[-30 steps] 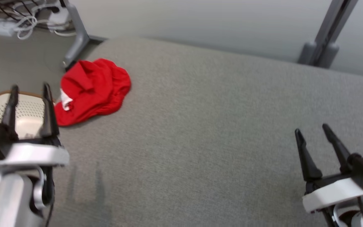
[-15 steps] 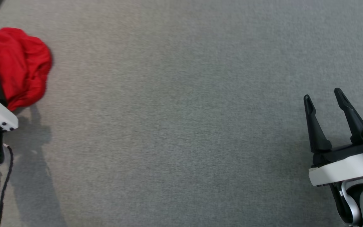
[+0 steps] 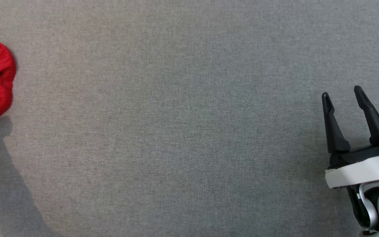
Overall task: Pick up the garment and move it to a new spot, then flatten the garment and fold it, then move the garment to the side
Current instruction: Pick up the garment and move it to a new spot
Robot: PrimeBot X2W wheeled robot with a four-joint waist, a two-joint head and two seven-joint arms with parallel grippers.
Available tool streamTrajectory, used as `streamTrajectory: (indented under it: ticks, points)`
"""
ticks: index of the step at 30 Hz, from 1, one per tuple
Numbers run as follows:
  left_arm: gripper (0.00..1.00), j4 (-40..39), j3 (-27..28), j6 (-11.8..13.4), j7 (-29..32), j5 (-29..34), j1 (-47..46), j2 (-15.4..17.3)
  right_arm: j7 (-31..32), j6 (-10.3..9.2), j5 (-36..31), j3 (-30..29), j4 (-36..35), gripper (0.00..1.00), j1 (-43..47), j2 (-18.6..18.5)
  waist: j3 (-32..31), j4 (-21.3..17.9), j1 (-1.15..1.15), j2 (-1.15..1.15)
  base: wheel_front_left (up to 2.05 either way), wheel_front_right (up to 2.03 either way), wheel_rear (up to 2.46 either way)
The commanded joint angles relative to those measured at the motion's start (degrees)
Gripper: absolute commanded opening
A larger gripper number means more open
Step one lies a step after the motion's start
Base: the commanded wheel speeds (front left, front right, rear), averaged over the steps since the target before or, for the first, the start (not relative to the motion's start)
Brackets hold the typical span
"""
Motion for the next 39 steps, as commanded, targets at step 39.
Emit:
streamTrajectory:
  ticks: [39]
  points:
    - [0.0, -76.03, -4.68, 10.54, 10.19, 11.24, 54.98, -8.86, -1.93, 0.0, 4.12, -0.26, 5.48, 1.0, 14.24, 2.85, -27.3, -7.76, 0.0, 0.0, 0.0, 0.0, 0.0]
